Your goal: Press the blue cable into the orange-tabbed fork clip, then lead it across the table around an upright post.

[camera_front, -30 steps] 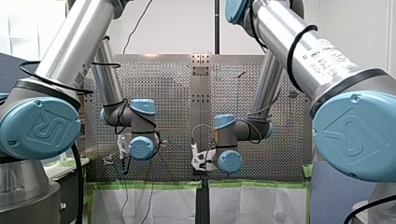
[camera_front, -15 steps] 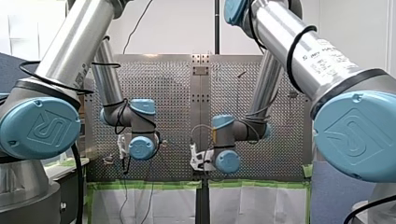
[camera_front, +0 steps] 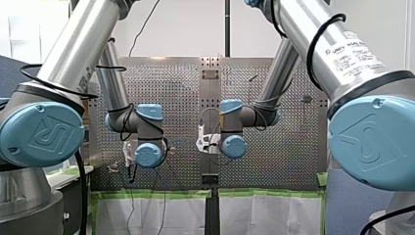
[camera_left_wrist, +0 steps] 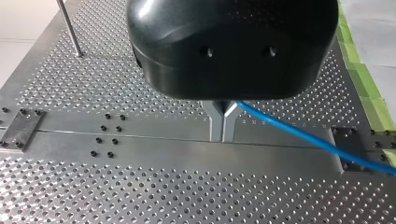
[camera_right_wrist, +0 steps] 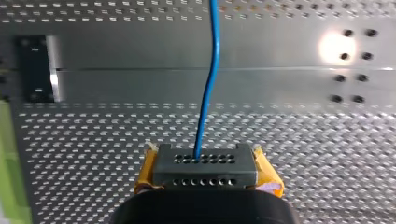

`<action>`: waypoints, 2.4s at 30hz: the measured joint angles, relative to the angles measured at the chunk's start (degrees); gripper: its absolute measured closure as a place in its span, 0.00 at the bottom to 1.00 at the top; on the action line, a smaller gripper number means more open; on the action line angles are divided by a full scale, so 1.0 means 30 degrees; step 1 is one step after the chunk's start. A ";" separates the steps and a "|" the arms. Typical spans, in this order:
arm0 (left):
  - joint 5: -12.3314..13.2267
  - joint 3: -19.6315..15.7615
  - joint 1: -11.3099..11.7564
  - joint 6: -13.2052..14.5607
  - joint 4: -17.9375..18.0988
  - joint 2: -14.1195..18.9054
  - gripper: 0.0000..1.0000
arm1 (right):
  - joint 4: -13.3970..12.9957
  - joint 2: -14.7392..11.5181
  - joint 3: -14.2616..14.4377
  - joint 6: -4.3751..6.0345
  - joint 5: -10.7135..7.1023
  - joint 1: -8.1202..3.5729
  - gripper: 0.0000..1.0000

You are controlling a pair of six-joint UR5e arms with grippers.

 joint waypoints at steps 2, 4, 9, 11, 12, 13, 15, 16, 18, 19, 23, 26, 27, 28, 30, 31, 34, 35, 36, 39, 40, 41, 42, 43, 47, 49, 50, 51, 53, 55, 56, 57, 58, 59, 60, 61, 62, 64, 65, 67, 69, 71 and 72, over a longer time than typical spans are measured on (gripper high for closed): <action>0.0000 0.0000 0.0000 0.0000 0.0000 0.0000 1.00 | 0.0016 -0.0282 -0.0004 0.0004 -0.0009 -0.0057 1.00; 0.0000 0.0000 0.0000 0.0000 0.0000 0.0000 1.00 | 0.0034 -0.0464 -0.0003 -0.0018 -0.0014 -0.0103 1.00; 0.0000 0.0000 0.0000 0.0000 0.0000 0.0000 1.00 | 0.0008 -0.0577 -0.0009 -0.0030 0.0003 -0.0203 1.00; 0.0000 0.0000 0.0001 0.0000 0.0000 0.0000 1.00 | -0.0010 -0.0576 -0.0006 -0.0011 0.0006 -0.0241 1.00; 0.0000 0.0000 0.0000 0.0000 0.0000 0.0000 1.00 | -0.0018 -0.0577 -0.0006 -0.0001 0.0009 -0.0259 1.00; 0.0000 0.0000 0.0000 0.0000 0.0000 0.0000 1.00 | -0.0021 -0.0580 -0.0007 0.0005 0.0010 -0.0272 1.00; 0.0000 0.0000 0.0000 0.0000 0.0000 0.0000 1.00 | -0.0036 -0.0582 -0.0004 0.0019 0.0010 -0.0298 1.00; 0.0000 0.0000 0.0001 0.0000 0.0000 0.0000 1.00 | -0.0045 -0.0581 -0.0005 0.0027 0.0010 -0.0309 1.00; 0.0000 0.0000 0.0000 0.0000 0.0000 0.0000 1.00 | -0.0066 -0.0578 -0.0002 0.0037 -0.0003 -0.0333 1.00; 0.0000 0.0000 0.0000 0.0000 0.0000 0.0000 1.00 | -0.0073 -0.0577 0.0000 0.0040 -0.0012 -0.0345 1.00; 0.0000 0.0000 0.0000 0.0000 0.0000 0.0000 1.00 | -0.0086 -0.0564 0.0007 0.0045 -0.0058 -0.0382 1.00; 0.0000 0.0000 0.0000 0.0000 0.0000 -0.0001 1.00 | -0.0097 -0.0549 0.0007 0.0046 -0.0070 -0.0413 1.00; 0.0006 -0.0008 0.0006 0.0002 -0.0006 0.0007 1.00 | -0.0095 -0.0547 0.0008 0.0046 -0.0078 -0.0422 1.00; 0.0032 -0.0038 0.0034 0.0008 -0.0031 0.0036 1.00 | -0.0095 -0.0545 0.0008 0.0047 -0.0083 -0.0426 1.00; 0.0184 -0.0185 0.0181 0.0000 -0.0179 0.0183 1.00 | -0.0091 -0.0544 0.0010 0.0047 -0.0095 -0.0429 1.00; 0.0282 -0.0278 0.0278 -0.0044 -0.0278 0.0281 1.00 | -0.0092 -0.0543 0.0010 0.0048 -0.0098 -0.0433 1.00; 0.0686 -0.0689 0.0686 -0.0359 -0.0686 0.0685 1.00 | -0.0088 -0.0540 0.0005 0.0048 -0.0103 -0.0438 1.00; 0.0872 -0.0867 0.0868 -0.0527 -0.0865 0.0867 1.00 | -0.0088 -0.0540 0.0001 0.0048 -0.0108 -0.0439 1.00; 0.1019 -0.1015 0.1017 -0.0671 -0.1023 0.1018 1.00 | -0.0081 -0.0539 0.0001 0.0049 -0.0116 -0.0438 1.00; 0.1538 -0.1454 0.1536 -0.1177 -0.1534 0.1536 1.00 | -0.0064 -0.0540 0.0003 0.0049 -0.0125 -0.0438 1.00; 0.1674 -0.1518 0.1675 -0.1315 -0.1681 0.1674 1.00 | -0.0057 -0.0540 0.0004 0.0048 -0.0127 -0.0438 1.00; 0.1859 -0.1585 0.1859 -0.1475 -0.1860 0.1858 1.00 | -0.0050 -0.0540 0.0006 0.0049 -0.0130 -0.0437 1.00; 0.2000 -0.1627 0.2000 -0.1556 -0.1995 0.1999 1.00 | -0.0033 -0.0540 0.0003 0.0047 -0.0131 -0.0437 1.00; 0.2143 -0.1661 0.2140 -0.1592 -0.2140 0.2141 1.00 | -0.0013 -0.0540 0.0005 0.0044 -0.0132 -0.0437 1.00; 0.2815 -0.1754 0.2814 -0.1469 -0.2818 0.2815 1.00 | 0.0077 -0.0540 0.0003 0.0044 -0.0135 -0.0436 1.00; 0.3147 -0.1758 0.3147 -0.1435 -0.3104 0.3145 1.00 | 0.0077 -0.0529 0.0007 0.0046 -0.0136 -0.0438 1.00; 0.3359 -0.1748 0.3356 -0.1423 -0.3236 0.3357 1.00 | 0.0070 -0.0525 0.0006 0.0047 -0.0135 -0.0438 1.00; 0.3507 -0.1742 0.3510 -0.1418 -0.3307 0.3508 1.00 | 0.0067 -0.0521 0.0007 0.0047 -0.0135 -0.0437 1.00; 0.3851 -0.1748 0.3849 -0.1419 -0.3404 0.3849 1.00 | 0.0068 -0.0517 0.0008 0.0048 -0.0135 -0.0437 1.00; 0.4160 -0.1758 0.4155 -0.1447 -0.3443 0.4161 1.00 | 0.0072 -0.0515 0.0009 0.0048 -0.0136 -0.0436 1.00; 0.4379 -0.1753 0.4324 -0.1490 -0.3452 0.4378 1.00 | 0.0070 -0.0514 0.0009 0.0048 -0.0135 -0.0437 1.00; 0.4544 -0.1747 0.4416 -0.1527 -0.3455 0.4543 1.00 | 0.0061 -0.0513 0.0009 0.0048 -0.0135 -0.0437 1.00; 0.4703 -0.1741 0.4489 -0.1558 -0.3463 0.4703 1.00 | 0.0054 -0.0512 0.0009 0.0049 -0.0136 -0.0436 1.00; 0.4915 -0.1737 0.4566 -0.1604 -0.3470 0.4915 1.00 | 0.0045 -0.0512 0.0008 0.0049 -0.0145 -0.0436 1.00; 0.5066 -0.1740 0.4613 -0.1656 -0.3474 0.5065 1.00 | 0.0032 -0.0509 0.0008 0.0048 -0.0178 -0.0436 1.00; 0.5205 -0.1750 0.4657 -0.1726 -0.3478 0.5207 1.00 | 0.0023 -0.0503 0.0009 0.0049 -0.0227 -0.0434 1.00; 0.5382 -0.1763 0.4710 -0.1837 -0.3478 0.5384 1.00 | 0.0010 -0.0494 0.0008 0.0049 -0.0293 -0.0433 1.00; 0.5638 -0.1782 0.4781 -0.2045 -0.3439 0.5636 1.00 | -0.0024 -0.0442 0.0009 0.0049 -0.0514 -0.0428 1.00; 0.5764 -0.1795 0.4827 -0.2217 -0.3341 0.5723 1.00 | -0.0037 -0.0391 0.0010 0.0049 -0.0622 -0.0426 1.00; 0.5895 -0.1827 0.4898 -0.2526 -0.3110 0.5659 1.00 | -0.0125 -0.0192 0.0004 0.0049 -0.0890 -0.0418 1.00; 0.5971 -0.1899 0.4963 -0.2871 -0.2790 0.5454 1.00 | -0.0320 0.0069 0.0004 0.0049 -0.1061 -0.0420 1.00; 0.5970 -0.1996 0.5009 -0.3192 -0.2494 0.5193 1.00 | -0.0528 0.0342 -0.0005 0.0060 -0.1131 -0.0424 1.00; 0.5950 -0.2051 0.5030 -0.3332 -0.2358 0.5064 1.00 | -0.0644 0.0536 -0.0011 0.0089 -0.1156 -0.0427 1.00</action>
